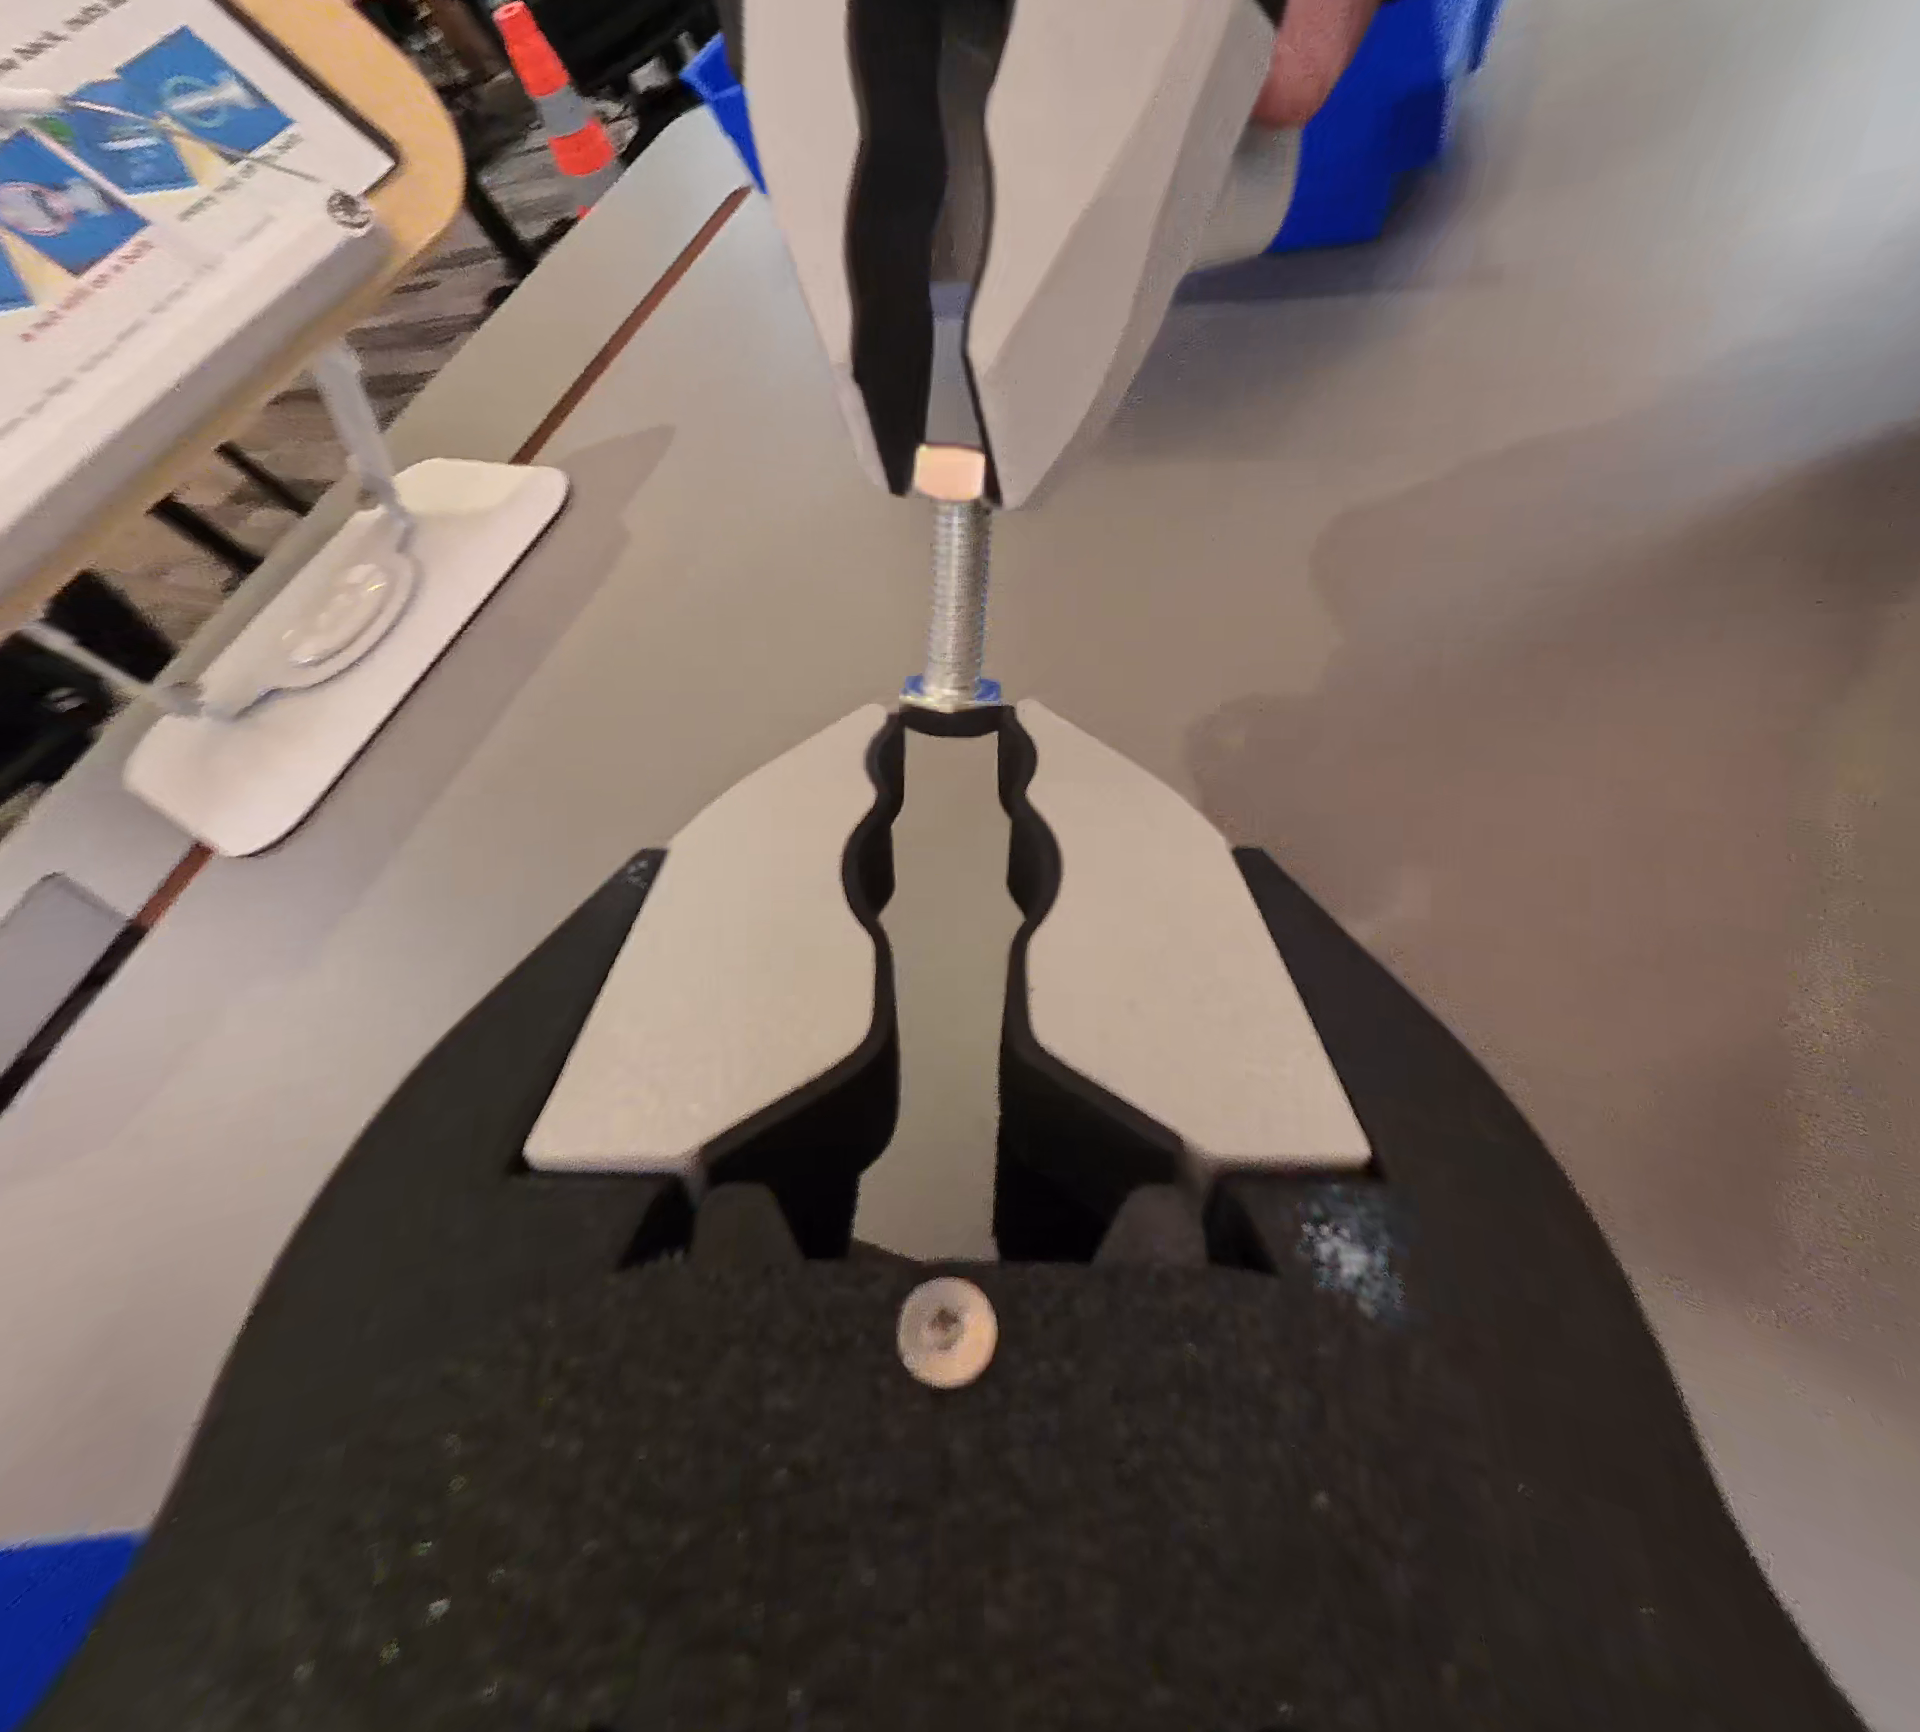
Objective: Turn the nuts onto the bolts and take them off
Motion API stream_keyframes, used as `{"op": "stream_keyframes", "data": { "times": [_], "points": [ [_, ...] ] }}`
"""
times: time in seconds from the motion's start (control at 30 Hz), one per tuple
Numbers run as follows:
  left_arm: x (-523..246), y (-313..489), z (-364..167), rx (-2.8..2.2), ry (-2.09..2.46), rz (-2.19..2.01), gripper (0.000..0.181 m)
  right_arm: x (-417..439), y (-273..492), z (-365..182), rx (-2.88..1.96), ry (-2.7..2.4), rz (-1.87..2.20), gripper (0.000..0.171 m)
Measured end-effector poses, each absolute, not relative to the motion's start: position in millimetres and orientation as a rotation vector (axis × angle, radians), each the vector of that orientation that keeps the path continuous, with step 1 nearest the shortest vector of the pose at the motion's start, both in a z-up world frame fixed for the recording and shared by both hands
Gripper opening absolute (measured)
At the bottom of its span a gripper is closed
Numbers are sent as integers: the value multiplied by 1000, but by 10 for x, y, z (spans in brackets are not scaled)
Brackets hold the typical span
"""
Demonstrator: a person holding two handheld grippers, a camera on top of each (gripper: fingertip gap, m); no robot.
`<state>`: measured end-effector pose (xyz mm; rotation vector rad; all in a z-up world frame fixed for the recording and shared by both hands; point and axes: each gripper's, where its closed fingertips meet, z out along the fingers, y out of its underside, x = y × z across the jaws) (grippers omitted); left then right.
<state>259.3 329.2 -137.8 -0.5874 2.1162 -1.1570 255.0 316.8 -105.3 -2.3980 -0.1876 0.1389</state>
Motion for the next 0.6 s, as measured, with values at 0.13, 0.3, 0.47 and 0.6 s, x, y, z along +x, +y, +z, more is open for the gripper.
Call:
{"op": "stream_keyframes", "data": {
  "times": [0.13, 0.3, 0.47, 0.6],
  "points": [
    [2645, 3317, -1453, -593, 2108, -1043, 17, 2612, 3164, -1153, -2416, -7, 207, 17],
    [2708, 3382, -1434, -570, 2014, -885, 17, 2669, 3189, -1167, -2353, 241, 394, 18],
    [2738, 3372, -1513, -657, 2053, -943, 16, 2710, 3209, -1212, -2325, 310, 407, 18],
    [2742, 3340, -1538, -742, 2080, -1075, 17, 2722, 3237, -1197, -2344, 263, 299, 18]
  ]
}}
